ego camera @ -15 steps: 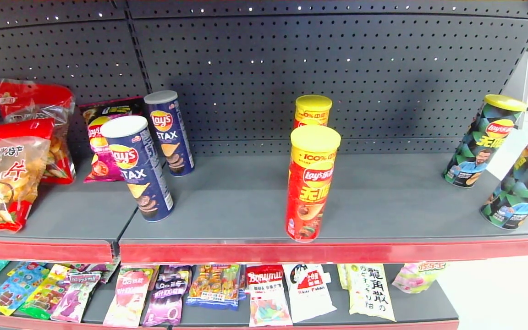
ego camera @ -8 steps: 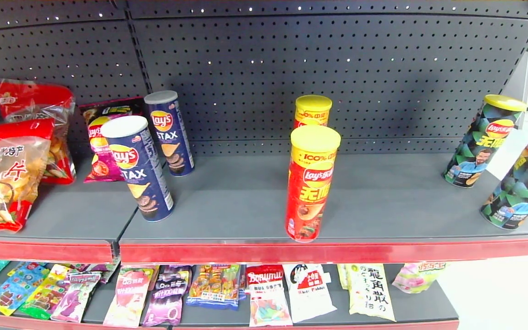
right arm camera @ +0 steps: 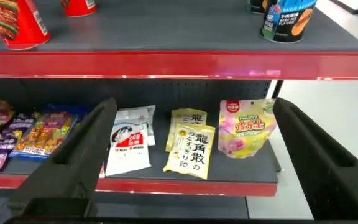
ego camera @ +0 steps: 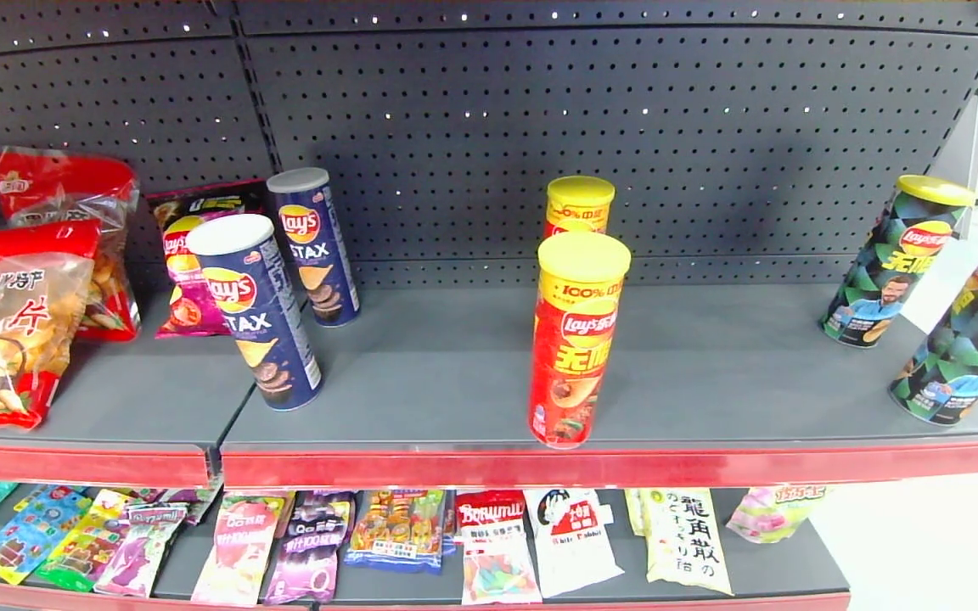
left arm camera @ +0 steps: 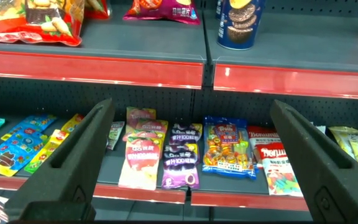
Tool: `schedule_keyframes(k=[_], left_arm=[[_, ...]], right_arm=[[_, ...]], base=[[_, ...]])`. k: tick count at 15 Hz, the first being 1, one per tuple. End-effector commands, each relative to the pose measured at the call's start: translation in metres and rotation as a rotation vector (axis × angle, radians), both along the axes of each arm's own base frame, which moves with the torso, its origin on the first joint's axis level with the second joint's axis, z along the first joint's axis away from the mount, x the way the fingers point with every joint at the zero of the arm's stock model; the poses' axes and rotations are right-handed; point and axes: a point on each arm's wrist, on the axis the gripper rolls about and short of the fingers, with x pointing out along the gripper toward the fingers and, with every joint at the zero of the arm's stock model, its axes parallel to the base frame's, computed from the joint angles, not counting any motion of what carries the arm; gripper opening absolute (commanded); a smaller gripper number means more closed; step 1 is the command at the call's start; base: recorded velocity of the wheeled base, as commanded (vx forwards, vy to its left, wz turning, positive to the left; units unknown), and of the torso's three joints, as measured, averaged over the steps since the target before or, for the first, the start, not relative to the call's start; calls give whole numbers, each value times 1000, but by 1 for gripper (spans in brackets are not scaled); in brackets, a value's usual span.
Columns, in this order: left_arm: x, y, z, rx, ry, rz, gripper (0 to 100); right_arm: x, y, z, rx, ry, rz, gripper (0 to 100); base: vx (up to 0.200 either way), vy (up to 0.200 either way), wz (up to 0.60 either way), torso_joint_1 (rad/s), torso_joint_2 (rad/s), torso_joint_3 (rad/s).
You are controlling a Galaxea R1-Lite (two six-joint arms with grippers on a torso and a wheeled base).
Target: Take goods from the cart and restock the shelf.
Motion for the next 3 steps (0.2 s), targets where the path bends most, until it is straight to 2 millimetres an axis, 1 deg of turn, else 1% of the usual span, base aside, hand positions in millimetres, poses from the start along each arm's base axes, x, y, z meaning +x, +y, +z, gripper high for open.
schedule_keyframes(k=[1,3], left_arm=[[0,0,0,0,0,1,100],[0,0,0,0,0,1,100]], right_arm=[[0,0,0,-4,2,-5,100],[0,-1,0,-5,2,-25,100]], base=[[0,0,0,0,0,0],[0,0,0,0,0,0]])
